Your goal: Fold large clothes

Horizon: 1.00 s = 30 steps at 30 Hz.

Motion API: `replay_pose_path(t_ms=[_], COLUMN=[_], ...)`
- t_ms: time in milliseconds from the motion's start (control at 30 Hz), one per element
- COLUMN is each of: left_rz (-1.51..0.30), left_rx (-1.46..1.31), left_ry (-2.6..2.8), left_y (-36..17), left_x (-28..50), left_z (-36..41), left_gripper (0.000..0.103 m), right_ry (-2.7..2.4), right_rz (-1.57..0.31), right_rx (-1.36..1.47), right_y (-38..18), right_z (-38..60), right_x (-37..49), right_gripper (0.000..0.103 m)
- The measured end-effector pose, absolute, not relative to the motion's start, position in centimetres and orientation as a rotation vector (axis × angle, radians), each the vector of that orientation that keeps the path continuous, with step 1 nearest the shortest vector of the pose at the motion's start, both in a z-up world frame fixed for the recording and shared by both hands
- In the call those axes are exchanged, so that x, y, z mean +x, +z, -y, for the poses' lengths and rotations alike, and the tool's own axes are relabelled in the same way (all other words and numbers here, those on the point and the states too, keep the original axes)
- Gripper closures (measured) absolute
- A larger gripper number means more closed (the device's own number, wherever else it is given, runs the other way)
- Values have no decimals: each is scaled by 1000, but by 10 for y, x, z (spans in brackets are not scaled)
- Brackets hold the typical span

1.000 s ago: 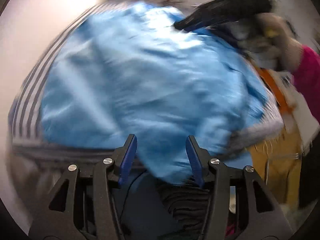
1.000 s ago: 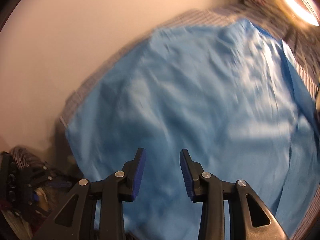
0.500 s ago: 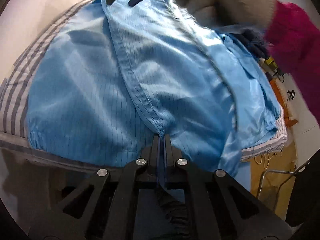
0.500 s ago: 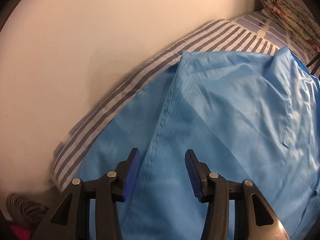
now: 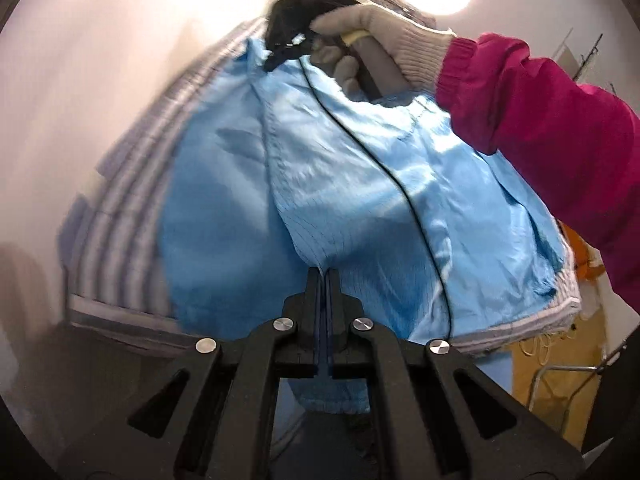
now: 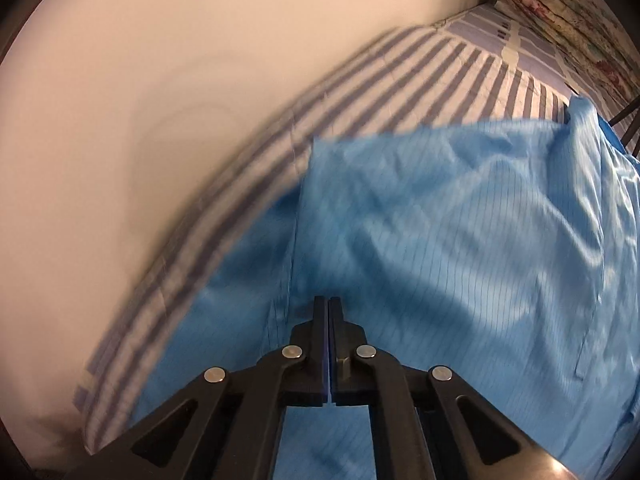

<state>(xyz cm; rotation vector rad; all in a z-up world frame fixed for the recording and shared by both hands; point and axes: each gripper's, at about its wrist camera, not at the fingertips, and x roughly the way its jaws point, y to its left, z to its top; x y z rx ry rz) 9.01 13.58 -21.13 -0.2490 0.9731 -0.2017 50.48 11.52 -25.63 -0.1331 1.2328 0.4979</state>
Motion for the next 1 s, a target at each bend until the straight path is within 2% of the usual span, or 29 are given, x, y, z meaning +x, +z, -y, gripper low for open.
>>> replay_pose_path(t_ms=[167,200,233,267,333,367,400,467,733,1000], left_rz=[-970,-974,-984,-990,-993,-993,-992,-990,-970,-1032], left_rx=[-275,-278,-278,-276,-267,-260,-255,-258,-216,-240], left_ry=[-156,-156,-157,-160,-167,-170,-172,-174,-63,77], left_y=[-214,-216,-220,-222,-224,-224,-222,-221,-216,-243], left_x=[93,93,94,94,95,95,94,93,100,117], left_z=[-157,-156,-154,-151,-147,-144,-142,-143,-161,-184], left_gripper=[103,103,103,103,103,103,103,103,103,103], right_ry=[505,492,482,472,460,452,450,424,407,408], right_rz=[-1166,-1171,-1174,-1167,-1167,-1186,-1203,-1225,-1094,-1100], right_rx=[-95,-97,-96,-105,-156,-193,-217,-277,-94,-77], right_y=[-239,-238,-238,-239,-243,-250,-256,-268,-221,-253], right_z=[-122,-123,-125,-128,-138,-145,-149,-155,-137,-171], right_x=[524,527,532,534,540,542,546,550,584,598], right_gripper=[102,77,60,39,43,54,77,103,103,103])
